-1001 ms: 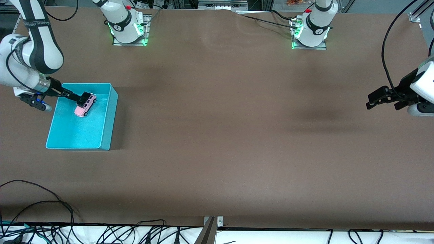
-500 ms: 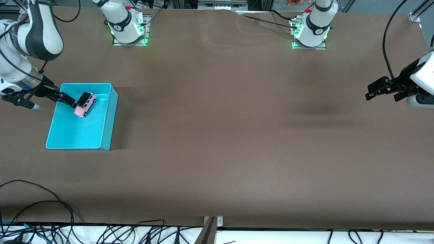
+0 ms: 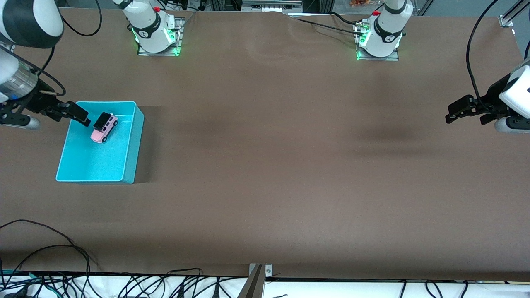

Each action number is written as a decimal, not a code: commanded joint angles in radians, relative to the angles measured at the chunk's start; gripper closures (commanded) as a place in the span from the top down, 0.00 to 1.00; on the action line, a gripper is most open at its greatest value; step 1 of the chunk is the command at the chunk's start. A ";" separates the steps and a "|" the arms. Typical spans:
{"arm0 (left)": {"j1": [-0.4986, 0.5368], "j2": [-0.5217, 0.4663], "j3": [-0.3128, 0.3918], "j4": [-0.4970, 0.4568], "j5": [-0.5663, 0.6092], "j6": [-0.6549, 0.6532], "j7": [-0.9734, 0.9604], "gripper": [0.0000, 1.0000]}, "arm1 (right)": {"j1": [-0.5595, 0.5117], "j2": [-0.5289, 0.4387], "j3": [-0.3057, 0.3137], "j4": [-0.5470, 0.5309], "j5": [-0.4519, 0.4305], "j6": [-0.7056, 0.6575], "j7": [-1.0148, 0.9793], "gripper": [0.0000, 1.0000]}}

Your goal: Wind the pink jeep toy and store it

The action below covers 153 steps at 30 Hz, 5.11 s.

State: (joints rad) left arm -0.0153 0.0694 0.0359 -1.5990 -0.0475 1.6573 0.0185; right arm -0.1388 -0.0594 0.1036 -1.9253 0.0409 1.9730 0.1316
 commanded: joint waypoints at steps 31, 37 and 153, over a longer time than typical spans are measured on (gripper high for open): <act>0.000 0.021 0.001 0.008 0.012 0.018 0.017 1.00 | 0.059 0.027 0.101 0.236 -0.118 -0.292 -0.047 1.00; 0.002 0.027 0.001 0.011 0.006 0.018 0.017 1.00 | 0.059 0.027 0.081 0.236 -0.116 -0.295 -0.072 1.00; 0.001 0.035 0.001 0.011 0.006 0.018 0.017 1.00 | 0.068 0.053 -0.015 0.273 -0.062 -0.298 -0.066 1.00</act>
State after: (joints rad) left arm -0.0146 0.0996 0.0367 -1.5990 -0.0474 1.6711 0.0185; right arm -0.0742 -0.0167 0.0904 -1.6853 -0.0410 1.7013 0.0696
